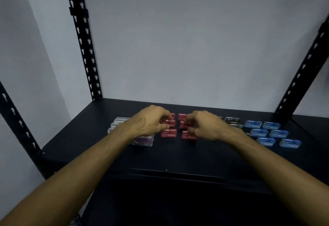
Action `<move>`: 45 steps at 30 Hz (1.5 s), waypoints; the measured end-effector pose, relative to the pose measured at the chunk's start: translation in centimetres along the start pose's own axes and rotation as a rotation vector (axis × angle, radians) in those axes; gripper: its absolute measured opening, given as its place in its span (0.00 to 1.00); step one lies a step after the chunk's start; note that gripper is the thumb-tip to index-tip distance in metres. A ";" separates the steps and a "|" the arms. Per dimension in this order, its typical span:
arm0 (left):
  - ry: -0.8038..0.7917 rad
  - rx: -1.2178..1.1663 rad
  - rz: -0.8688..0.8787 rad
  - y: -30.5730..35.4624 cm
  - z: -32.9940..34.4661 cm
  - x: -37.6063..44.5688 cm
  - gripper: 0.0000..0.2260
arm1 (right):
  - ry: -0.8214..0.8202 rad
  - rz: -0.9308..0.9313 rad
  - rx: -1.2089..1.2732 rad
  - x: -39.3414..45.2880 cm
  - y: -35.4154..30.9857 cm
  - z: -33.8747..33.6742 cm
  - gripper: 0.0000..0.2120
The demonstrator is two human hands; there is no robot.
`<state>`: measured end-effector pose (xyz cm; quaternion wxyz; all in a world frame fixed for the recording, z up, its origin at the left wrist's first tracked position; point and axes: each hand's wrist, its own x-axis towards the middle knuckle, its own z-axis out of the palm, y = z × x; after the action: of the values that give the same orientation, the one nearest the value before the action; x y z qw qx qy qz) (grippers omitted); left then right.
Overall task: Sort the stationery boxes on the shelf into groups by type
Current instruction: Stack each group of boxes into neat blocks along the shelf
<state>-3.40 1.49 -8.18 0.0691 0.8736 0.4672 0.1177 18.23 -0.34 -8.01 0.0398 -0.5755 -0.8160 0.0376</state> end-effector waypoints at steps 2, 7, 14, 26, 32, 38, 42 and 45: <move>-0.028 0.157 0.023 1.0 0.9 0.8 0.14 | -0.022 0.009 0.012 -0.5 0.7 0.8 0.11; -0.075 0.376 0.067 2.6 2.1 2.1 0.06 | -0.013 -0.006 0.052 -0.6 1.8 2.6 0.06; -0.122 0.365 0.050 2.4 3.0 3.0 0.06 | -0.001 -0.006 0.167 -0.6 2.3 3.5 0.06; -0.134 0.085 0.044 3.5 4.3 1.2 0.08 | 0.033 -0.007 0.277 -3.2 2.3 4.2 0.10; -0.145 0.031 0.044 3.9 4.1 0.6 0.08 | 0.034 -0.029 0.283 -4.1 1.6 4.1 0.11; -0.148 0.020 0.042 4.1 4.2 0.6 0.08 | 0.043 -0.044 0.281 -4.3 1.5 4.1 0.10; -0.142 0.024 0.046 4.1 4.3 0.5 0.07 | 0.052 -0.047 0.283 -4.3 1.5 4.3 0.10; -0.133 0.030 0.052 4.1 4.2 0.5 0.08 | 0.044 -0.041 0.295 -4.4 1.5 4.2 0.10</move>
<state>1.33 -0.44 -11.24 0.0838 0.8921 0.4406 0.0543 20.65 -4.00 -12.48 0.1423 -0.5472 -0.8122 0.1436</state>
